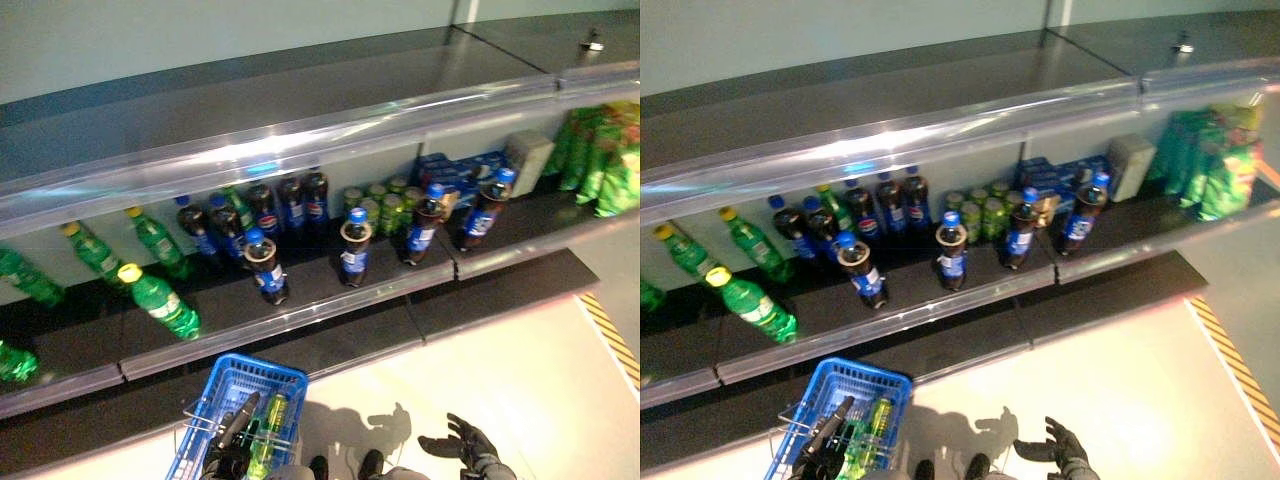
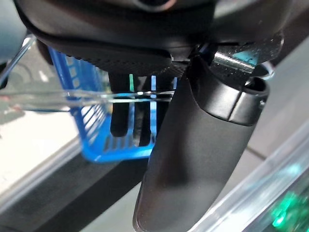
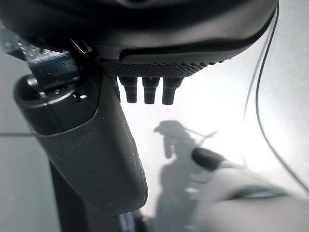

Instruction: Pick up the drink and place into the basket.

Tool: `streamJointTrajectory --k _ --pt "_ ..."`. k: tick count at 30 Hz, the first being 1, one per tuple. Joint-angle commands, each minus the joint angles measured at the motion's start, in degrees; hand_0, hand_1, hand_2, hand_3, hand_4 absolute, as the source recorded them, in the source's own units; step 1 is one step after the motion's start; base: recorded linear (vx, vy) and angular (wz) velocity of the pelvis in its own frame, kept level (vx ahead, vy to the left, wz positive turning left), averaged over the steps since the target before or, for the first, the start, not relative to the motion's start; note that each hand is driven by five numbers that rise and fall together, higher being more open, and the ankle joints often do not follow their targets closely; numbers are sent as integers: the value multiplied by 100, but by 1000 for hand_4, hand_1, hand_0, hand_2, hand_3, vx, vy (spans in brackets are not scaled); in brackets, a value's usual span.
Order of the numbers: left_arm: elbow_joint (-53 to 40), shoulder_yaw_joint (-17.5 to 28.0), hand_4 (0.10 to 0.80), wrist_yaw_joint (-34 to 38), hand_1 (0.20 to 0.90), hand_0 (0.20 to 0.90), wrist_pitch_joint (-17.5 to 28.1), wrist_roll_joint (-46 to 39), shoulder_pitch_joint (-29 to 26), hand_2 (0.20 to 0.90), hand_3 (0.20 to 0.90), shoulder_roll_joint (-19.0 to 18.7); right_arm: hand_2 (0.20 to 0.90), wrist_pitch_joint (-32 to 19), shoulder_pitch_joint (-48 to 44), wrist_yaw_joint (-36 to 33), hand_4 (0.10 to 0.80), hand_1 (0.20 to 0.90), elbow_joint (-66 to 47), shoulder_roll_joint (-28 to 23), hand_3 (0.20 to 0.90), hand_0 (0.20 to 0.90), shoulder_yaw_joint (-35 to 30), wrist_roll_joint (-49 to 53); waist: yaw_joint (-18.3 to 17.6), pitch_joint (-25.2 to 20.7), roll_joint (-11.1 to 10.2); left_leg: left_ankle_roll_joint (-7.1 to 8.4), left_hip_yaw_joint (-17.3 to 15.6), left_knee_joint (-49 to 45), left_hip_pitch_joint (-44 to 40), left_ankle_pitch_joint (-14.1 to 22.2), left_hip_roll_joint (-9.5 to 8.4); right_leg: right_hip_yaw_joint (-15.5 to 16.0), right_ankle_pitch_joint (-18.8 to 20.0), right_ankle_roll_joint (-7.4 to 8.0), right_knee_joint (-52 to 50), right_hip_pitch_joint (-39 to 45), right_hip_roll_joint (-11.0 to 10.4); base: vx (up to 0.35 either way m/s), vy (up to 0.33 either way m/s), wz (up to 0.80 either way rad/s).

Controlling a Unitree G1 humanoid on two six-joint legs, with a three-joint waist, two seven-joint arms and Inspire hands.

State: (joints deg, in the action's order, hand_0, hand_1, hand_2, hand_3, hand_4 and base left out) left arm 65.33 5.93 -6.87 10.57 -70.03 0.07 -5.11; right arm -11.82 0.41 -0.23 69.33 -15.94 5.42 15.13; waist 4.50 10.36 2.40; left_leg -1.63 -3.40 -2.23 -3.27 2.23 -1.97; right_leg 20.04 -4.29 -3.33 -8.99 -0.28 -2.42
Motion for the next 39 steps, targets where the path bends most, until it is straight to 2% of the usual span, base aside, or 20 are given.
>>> streamJointTrajectory --k 1,4,6,8,9,10,12,15,18,19,20,23,25,28,32,36,39 --pt "-253 144 100 -637 300 300 856 73 -193 300 200 -584 900 -343 -249 16 800 900 -14 -189 900 900 -8 -122 234 -354 -132 142 -138 -424 66 383 -567 -338 -181 505 412 584 -29 155 124 15" --pt "-50 198 100 -706 300 300 877 50 -158 300 200 -605 900 -295 -280 66 800 900 17 -196 900 900 39 -236 328 -383 -148 64 46 -409 -29 423 -551 -342 -338 499 96 585 -132 169 178 25" --pt "19 224 100 -738 300 300 901 39 -151 300 200 -611 900 -280 -297 66 800 900 36 -165 900 900 57 -263 358 -373 -162 -5 104 -410 -65 449 -563 -366 -310 559 -199 493 -205 138 183 25" --pt "28 278 100 -716 300 300 878 52 -146 300 200 -671 900 -321 -307 76 800 900 12 -102 900 900 114 -339 380 -268 -177 -218 137 -377 -182 525 -619 -456 -29 827 -1379 -40 -495 121 244 14" --pt "11 270 100 -692 300 300 872 78 -155 300 200 -691 900 -324 -308 78 800 900 -17 -84 900 900 136 -346 385 -240 -167 -279 140 -385 -182 537 -630 -516 75 862 -1855 -251 -614 76 219 17" --pt "-16 231 100 -636 300 300 871 127 -169 300 200 -715 900 -344 -300 83 800 900 -70 -69 900 900 165 -344 367 -190 -154 -352 143 -410 -185 558 -638 -655 239 878 -2378 -505 -718 61 169 25" --pt "-67 96 100 -594 300 300 833 197 -203 300 200 -748 900 -385 -250 65 800 900 -124 -49 900 900 178 -227 276 -130 -163 -434 212 -437 -172 590 -655 -1080 415 848 -2739 -828 -671 66 82 40" --pt "-133 -74 100 -560 300 300 795 239 -301 300 200 -769 900 -450 -238 93 800 900 -123 -77 900 900 154 -77 199 -101 -197 -428 395 -513 -95 610 -669 -1356 519 818 -2166 -908 -605 80 -67 88" --pt "-146 -198 100 -492 300 300 819 311 -411 300 200 -812 900 -413 -337 171 800 900 -60 -121 900 900 113 -44 120 -76 -326 -364 685 -734 19 760 -758 -1786 624 928 -734 -730 -528 123 -199 74" --pt "-141 -204 100 -489 300 300 824 313 -415 300 200 -813 900 -418 -342 172 800 900 -53 -123 900 900 110 -38 108 -70 -324 -360 702 -750 15 777 -754 -1799 630 932 -654 -698 -514 177 -247 92" --pt "-23 -259 100 -541 300 300 841 403 -463 300 200 -866 900 -400 -416 230 800 900 60 -157 900 900 63 16 35 -113 -394 -336 860 -780 31 856 -809 -2172 721 1006 -55 -651 -361 173 -238 92" --pt "125 -313 100 -596 300 300 860 415 -479 300 200 -927 900 -309 -502 312 800 900 160 -180 900 900 30 62 -38 -207 -442 -299 1096 -738 -34 923 -813 -2434 814 1044 308 -605 -214 152 -259 99" --pt "182 -275 100 -605 300 300 885 446 -451 300 200 -966 900 -230 -532 416 800 900 182 -185 900 900 52 76 -48 -259 -451 -267 1169 -736 -78 962 -738 -2478 694 1010 259 -550 -182 116 -325 85" --pt "299 -200 100 -611 300 300 905 572 -375 300 200 -953 900 -26 -500 549 800 900 185 -200 900 900 58 145 -67 -379 -456 -132 1126 -734 -93 926 -553 -2518 465 879 381 -193 -108 59 -279 65" --pt "261 -68 100 -638 300 300 817 579 -234 300 200 -889 900 108 -404 746 800 900 184 -213 900 900 5 179 -37 -413 -469 27 915 -881 -19 907 -351 -2172 348 761 575 117 -155 18 -232 23" --pt "320 -169 100 -703 300 300 766 624 -250 300 200 -786 900 81 -413 779 800 900 250 -234 900 900 -31 135 -67 -409 -382 128 512 -874 109 780 -207 -1724 290 675 681 216 -184 -92 -97 28" --pt "393 -235 100 -704 300 300 768 627 -250 300 200 -720 900 87 -474 783 800 900 333 -263 900 900 -15 156 -91 -445 -296 155 494 -692 57 701 -152 -1603 249 645 738 251 -166 -36 5 26"
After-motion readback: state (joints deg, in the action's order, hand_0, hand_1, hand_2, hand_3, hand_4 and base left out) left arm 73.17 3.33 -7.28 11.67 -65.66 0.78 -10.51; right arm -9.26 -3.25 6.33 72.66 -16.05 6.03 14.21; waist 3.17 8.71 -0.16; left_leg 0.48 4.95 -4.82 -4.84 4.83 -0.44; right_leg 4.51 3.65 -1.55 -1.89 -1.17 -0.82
